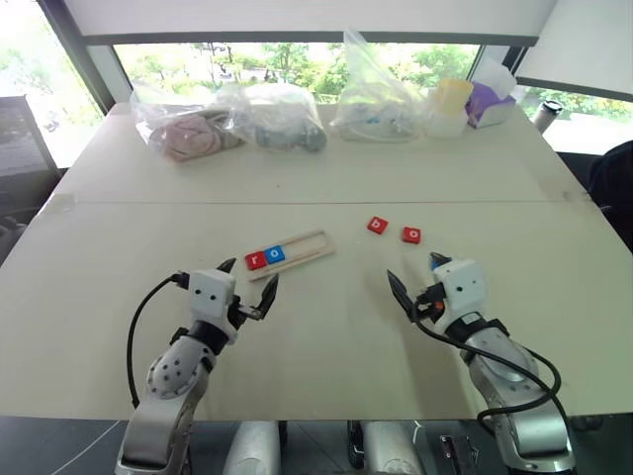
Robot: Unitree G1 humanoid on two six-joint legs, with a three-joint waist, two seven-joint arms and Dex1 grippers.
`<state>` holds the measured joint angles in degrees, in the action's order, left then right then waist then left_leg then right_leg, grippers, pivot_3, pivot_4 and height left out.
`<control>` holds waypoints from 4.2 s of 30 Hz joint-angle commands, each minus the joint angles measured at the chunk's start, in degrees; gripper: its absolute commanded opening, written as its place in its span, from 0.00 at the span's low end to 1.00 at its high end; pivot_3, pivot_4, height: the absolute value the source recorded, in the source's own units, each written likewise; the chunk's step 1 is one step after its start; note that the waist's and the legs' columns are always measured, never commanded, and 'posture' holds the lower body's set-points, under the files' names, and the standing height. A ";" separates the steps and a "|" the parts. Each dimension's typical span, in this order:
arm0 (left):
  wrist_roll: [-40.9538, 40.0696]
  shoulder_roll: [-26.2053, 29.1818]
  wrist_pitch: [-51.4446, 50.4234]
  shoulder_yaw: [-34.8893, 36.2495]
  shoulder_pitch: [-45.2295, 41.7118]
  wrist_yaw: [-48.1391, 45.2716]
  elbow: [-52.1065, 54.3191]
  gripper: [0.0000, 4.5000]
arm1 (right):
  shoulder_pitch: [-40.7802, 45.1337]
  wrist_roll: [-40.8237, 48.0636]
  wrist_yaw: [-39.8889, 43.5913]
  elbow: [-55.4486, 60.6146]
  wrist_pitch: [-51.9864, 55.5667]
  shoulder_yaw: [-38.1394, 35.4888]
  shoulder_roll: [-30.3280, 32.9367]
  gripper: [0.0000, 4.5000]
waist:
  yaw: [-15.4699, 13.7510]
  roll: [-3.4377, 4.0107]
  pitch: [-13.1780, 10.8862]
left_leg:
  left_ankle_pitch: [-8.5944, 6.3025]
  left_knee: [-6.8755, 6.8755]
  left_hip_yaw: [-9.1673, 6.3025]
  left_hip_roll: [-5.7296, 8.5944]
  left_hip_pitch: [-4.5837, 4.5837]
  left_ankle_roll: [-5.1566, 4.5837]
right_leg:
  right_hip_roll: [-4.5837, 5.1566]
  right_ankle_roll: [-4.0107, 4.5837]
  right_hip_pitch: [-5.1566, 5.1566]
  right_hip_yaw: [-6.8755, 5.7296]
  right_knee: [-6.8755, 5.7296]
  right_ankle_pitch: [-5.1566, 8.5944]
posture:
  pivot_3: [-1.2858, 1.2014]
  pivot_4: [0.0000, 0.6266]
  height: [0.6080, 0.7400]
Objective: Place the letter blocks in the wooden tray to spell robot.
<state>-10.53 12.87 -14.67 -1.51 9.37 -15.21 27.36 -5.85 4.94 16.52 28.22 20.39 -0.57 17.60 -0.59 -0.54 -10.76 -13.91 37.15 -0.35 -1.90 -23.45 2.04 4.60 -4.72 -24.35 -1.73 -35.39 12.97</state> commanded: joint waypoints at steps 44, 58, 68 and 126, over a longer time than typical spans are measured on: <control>2.96 24.30 20.61 -6.12 -55.50 -65.65 -77.93 1.00 | 19.75 10.97 25.86 2.24 5.68 3.12 19.37 0.99 | 0.11 -0.19 -0.15 | -0.03 -0.02 0.04 0.03 -0.09 -0.10 | -0.05 0.10 -0.12 -0.04 -0.24 -0.10 | 0.52 0.24 1.00; 4.55 20.50 20.54 -6.17 -50.32 -63.90 -73.08 1.00 | 17.31 9.99 21.99 4.94 6.19 3.90 18.94 0.99 | -0.17 -0.25 -0.15 | -0.02 0.11 0.01 0.03 -0.02 -0.10 | -0.04 0.12 -0.12 -0.01 -0.54 -0.09 | 0.52 0.24 1.00; 8.75 20.98 20.28 -7.00 -44.74 -54.32 -69.17 1.00 | 18.75 8.29 21.53 3.30 4.87 5.44 17.66 0.99 | -0.13 -0.21 -0.03 | -0.02 0.17 -0.01 0.03 0.10 -0.10 | -0.04 0.12 -0.04 0.00 -0.64 -0.08 | 0.52 0.24 1.00; 12.22 12.63 14.44 -21.37 -35.88 -54.53 -38.30 0.70 | 16.40 8.48 19.65 9.48 10.88 2.11 17.86 1.00 | -1.66 0.33 0.57 | -0.12 -0.03 -0.03 0.13 -0.07 -0.26 | 0.03 0.04 0.14 0.00 0.18 -0.02 | 0.52 0.24 1.00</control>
<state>-0.45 25.29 1.02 -19.96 -28.30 -69.81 -11.66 10.60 12.62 36.52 34.96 31.39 3.32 34.97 -2.25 -0.21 -10.19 -14.02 37.13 -0.37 -1.77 -23.52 1.78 4.64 -4.70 -24.22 -1.74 -35.21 12.96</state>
